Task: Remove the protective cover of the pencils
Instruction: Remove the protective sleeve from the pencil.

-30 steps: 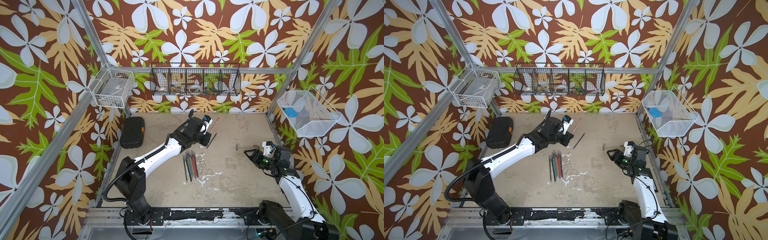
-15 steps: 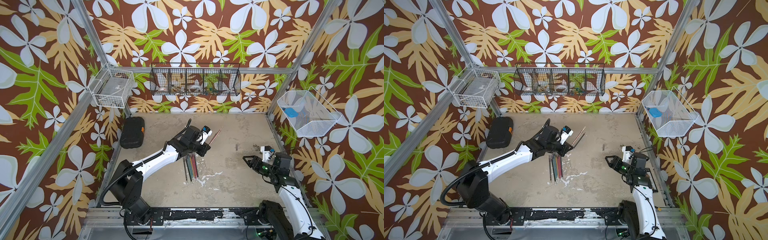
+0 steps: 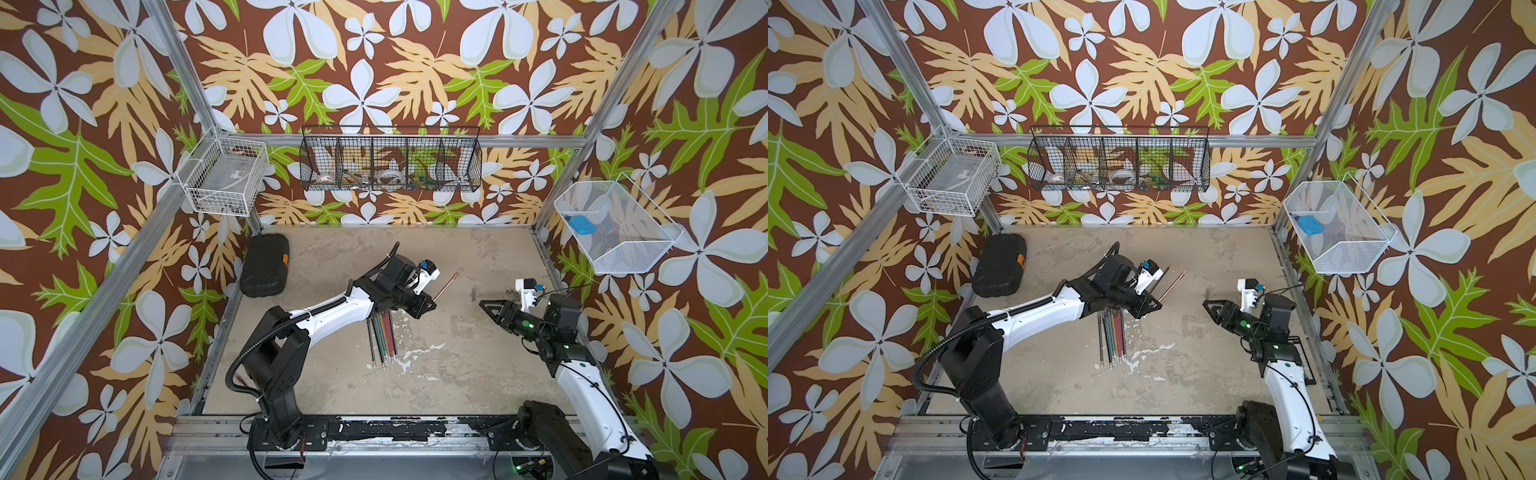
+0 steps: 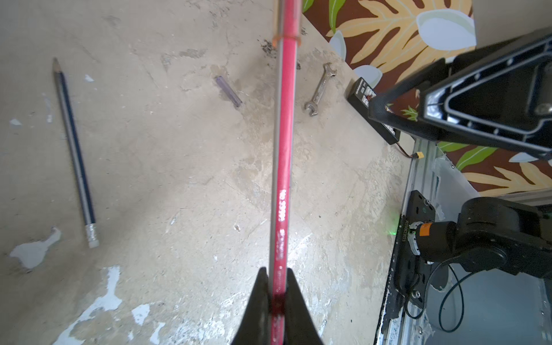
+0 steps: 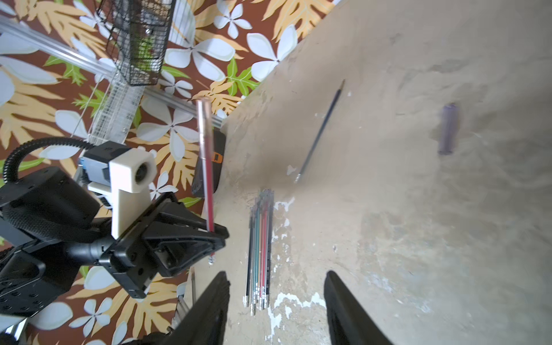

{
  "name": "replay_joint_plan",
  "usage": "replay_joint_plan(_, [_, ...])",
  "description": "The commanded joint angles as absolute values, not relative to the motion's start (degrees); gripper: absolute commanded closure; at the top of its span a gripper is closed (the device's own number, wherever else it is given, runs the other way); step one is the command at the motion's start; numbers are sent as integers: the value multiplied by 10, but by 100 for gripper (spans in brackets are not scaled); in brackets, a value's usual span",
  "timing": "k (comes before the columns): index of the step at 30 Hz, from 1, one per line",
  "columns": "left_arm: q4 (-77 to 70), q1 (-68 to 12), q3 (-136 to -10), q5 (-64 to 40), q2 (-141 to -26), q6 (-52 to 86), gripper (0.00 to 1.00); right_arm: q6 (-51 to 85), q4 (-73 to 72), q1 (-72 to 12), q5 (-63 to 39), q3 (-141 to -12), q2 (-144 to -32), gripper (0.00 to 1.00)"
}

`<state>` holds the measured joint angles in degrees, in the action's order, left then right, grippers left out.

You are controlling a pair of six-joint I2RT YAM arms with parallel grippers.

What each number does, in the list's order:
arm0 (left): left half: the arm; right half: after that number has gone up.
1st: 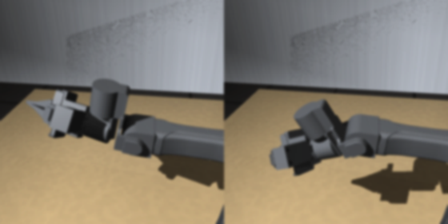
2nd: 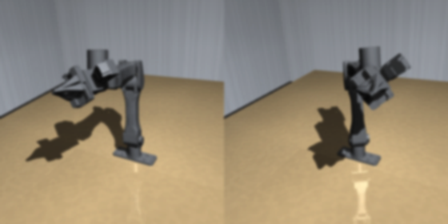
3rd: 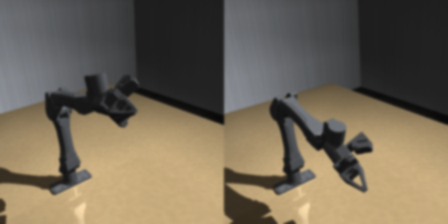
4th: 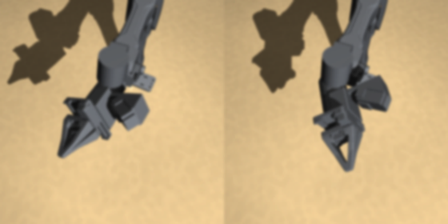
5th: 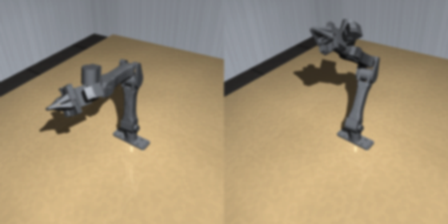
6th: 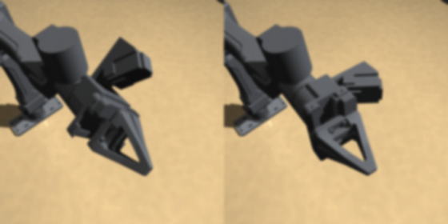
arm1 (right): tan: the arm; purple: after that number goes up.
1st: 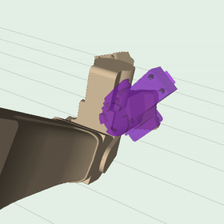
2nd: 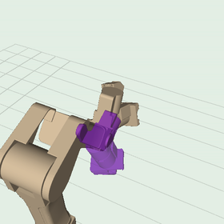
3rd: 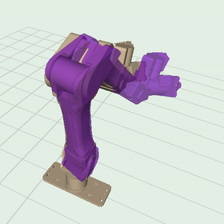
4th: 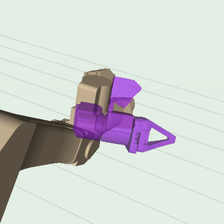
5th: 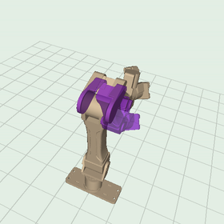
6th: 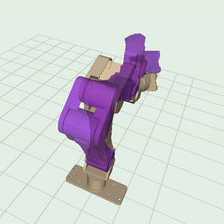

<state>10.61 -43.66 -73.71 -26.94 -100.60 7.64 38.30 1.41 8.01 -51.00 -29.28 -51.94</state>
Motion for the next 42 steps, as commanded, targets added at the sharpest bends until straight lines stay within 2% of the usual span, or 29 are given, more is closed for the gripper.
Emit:
replay_joint_plan(1, [116, -445, -747, -293, -1013, 74, 100, 394, -41, 42, -499, -325, -546, 47])
replay_joint_plan(3, [115, -447, -746, -299, -1014, 77, 100, 404, -45, 28, -484, -338, -562, 48])
replay_joint_plan(5, [115, -451, -746, -300, -1014, 78, 100, 432, -55, 29, -464, -340, -576, 56])
replay_joint_plan(7, [114, -454, -746, -304, -1016, 80, 100, 458, -85, 28, -477, -339, -594, 60])
replay_joint_plan(13, [113, -464, -745, -303, -1013, 80, 100, 501, -128, 28, -502, -353, -630, 61])
replay_joint_plan(28, [113, -465, -746, -304, -1011, 82, 100, 521, -127, 28, -504, -373, -670, 65])
replay_joint_plan(42, [113, -466, -746, -303, -1017, 83, 100, 539, -153, 28, -507, -365, -682, 76])
